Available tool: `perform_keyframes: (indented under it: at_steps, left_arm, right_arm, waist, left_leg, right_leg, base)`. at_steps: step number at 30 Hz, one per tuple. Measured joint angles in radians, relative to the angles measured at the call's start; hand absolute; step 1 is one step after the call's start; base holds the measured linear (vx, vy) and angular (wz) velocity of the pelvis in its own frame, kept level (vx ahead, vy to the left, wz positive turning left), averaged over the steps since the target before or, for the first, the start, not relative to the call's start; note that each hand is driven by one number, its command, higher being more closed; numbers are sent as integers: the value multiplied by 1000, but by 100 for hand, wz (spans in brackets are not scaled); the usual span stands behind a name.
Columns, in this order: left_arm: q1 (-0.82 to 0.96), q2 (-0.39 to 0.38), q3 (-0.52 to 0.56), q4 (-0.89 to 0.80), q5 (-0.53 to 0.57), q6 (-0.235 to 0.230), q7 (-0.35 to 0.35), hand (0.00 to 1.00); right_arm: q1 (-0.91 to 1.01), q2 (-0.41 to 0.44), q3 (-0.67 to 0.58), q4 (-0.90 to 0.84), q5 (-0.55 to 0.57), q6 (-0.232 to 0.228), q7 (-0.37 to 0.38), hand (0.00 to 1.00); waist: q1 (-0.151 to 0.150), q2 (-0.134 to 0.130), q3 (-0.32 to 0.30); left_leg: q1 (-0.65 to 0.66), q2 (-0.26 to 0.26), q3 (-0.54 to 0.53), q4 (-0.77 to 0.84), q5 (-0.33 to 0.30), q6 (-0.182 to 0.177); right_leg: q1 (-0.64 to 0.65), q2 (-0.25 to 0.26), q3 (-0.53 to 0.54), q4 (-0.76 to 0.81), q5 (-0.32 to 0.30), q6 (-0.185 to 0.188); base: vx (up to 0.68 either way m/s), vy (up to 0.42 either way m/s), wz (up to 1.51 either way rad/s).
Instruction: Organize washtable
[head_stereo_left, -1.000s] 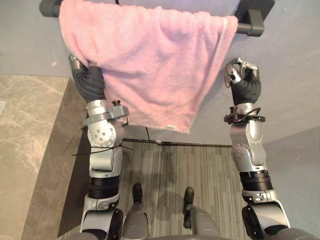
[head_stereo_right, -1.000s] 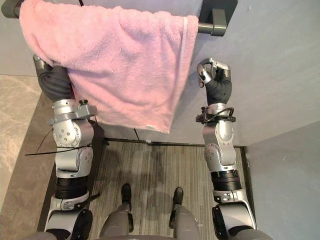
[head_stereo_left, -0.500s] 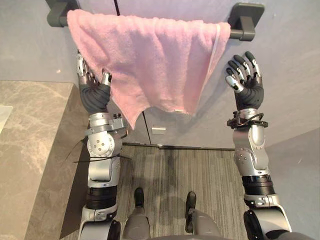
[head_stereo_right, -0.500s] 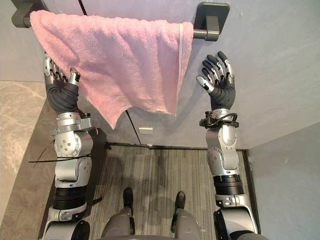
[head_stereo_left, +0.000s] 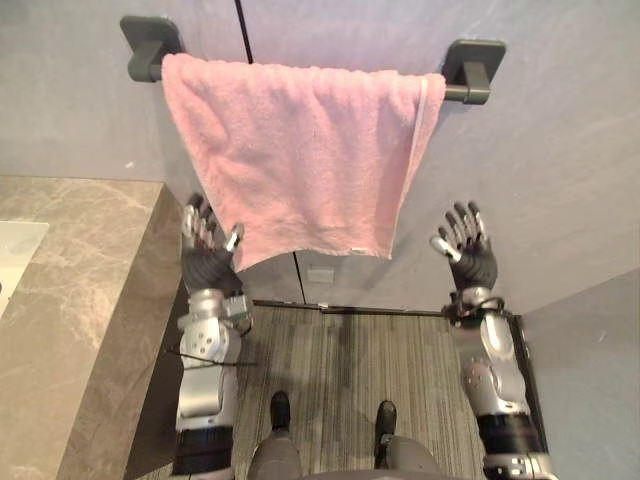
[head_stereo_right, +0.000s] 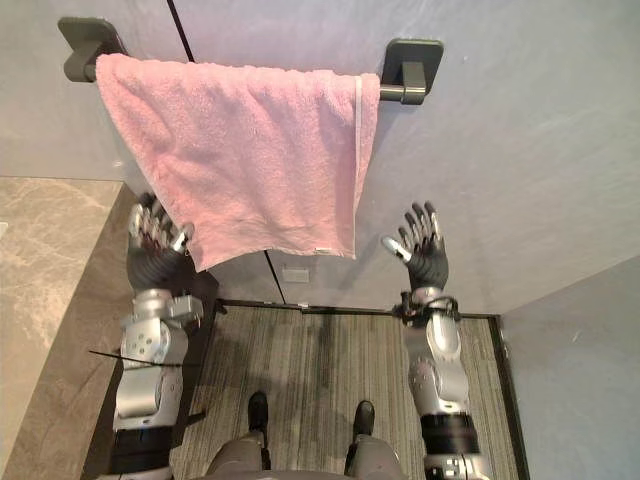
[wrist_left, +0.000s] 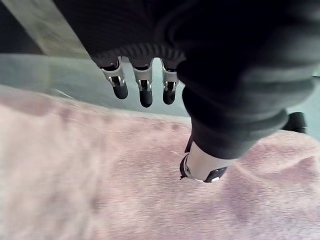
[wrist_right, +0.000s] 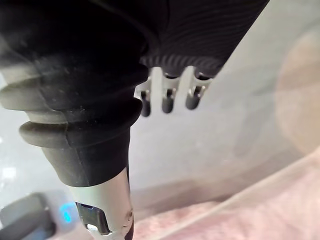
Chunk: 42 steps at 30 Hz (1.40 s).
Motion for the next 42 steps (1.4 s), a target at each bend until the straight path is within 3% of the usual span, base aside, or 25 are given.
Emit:
perform_keyframes:
  at_steps: [5,9,13,17,19,21,25,27,32,38,42]
  left_arm:
    - [151,-40,18,53,57,47,-66,0]
    - [289,-68,37,84,54,86,-127,0]
    - [379,-52,-20,84,-18,100,-187,0]
    - [400,54,-209,70,-212,91,-285,0]
    - [392,68,-239,43,-262,85,-302,0]
    - [352,103,-261,-10,-339,44,-311,0]
    - [222,128,-277,-49,-435,-29,-295,0]
    - [169,124,-283,-49,-455,-43,-275,0]
    - [1,116,-267,10,-412,-71,-162,0]
    - [-146,132,-206,57,-379,-85,-94,0]
    - [-297,159,-223,132,-381,-89,-76,0]
  right_arm:
    - [183,42,27,-1,-68,39,53,0]
    - [364,56,127,-5,-82,84,107,0]
    - [428,43,258,-25,-110,134,182,0]
    - [380,-18,410,-137,-60,120,271,0]
    - [342,-29,441,-173,-36,108,291,0]
    - [270,-33,470,-202,28,65,302,0]
    - [118,-33,537,-201,93,12,286,0]
    - [47,-25,579,-189,100,4,271,0]
    - [-150,37,643,-22,80,-38,180,0]
    - [-329,39,636,76,1,-41,95,0]
    - [-417,21,567,118,-42,-31,52,0]
  waist:
    - [0,5,-15]
    - [-1,21,-41]
    - [-1,33,-77]
    - [-3,33,-108]
    - [-4,32,-119]
    - [-6,27,-127]
    - [-4,30,-138]
    - [-4,36,-142]
    - [-1,44,-145]
    - [2,45,-87]
    - [7,43,-52]
  left_leg:
    - [11,1,6,0,-7,-1]
    - [55,2,26,0,-22,-3]
    - [68,2,30,0,-27,-6]
    - [77,1,17,-1,-29,-8]
    - [78,0,7,0,-29,-8]
    - [85,-3,-4,0,-29,-8]
    - [91,-11,-14,0,-29,-7]
    - [95,-15,-15,0,-29,-7]
    - [96,-20,-15,0,-29,-6]
    - [13,-20,-25,5,-22,-5]
    - [-64,-16,-28,6,3,1]
  right_leg:
    - [8,0,0,0,-8,2]
    - [44,-2,2,2,-23,7]
    - [56,-3,2,1,-25,9]
    - [77,-1,-1,-30,-25,10]
    - [91,2,-1,-49,-25,10]
    - [105,1,-1,-55,-24,11]
    - [112,-3,0,-53,-10,16]
    - [116,-7,1,-54,-8,16]
    - [121,-10,3,-67,8,13]
    - [49,-8,3,-69,31,2]
    - [-24,-5,0,-67,53,6]
  base:
    - [-30,12,-3]
    - [11,7,-4]
    - [0,0,0]
    - [-2,6,4]
    - [4,9,5]
    - [18,11,11]
    - [13,5,5]
    - [10,4,2]
    - [6,4,-1]
    - [-21,1,-1]
    - [-15,-6,2]
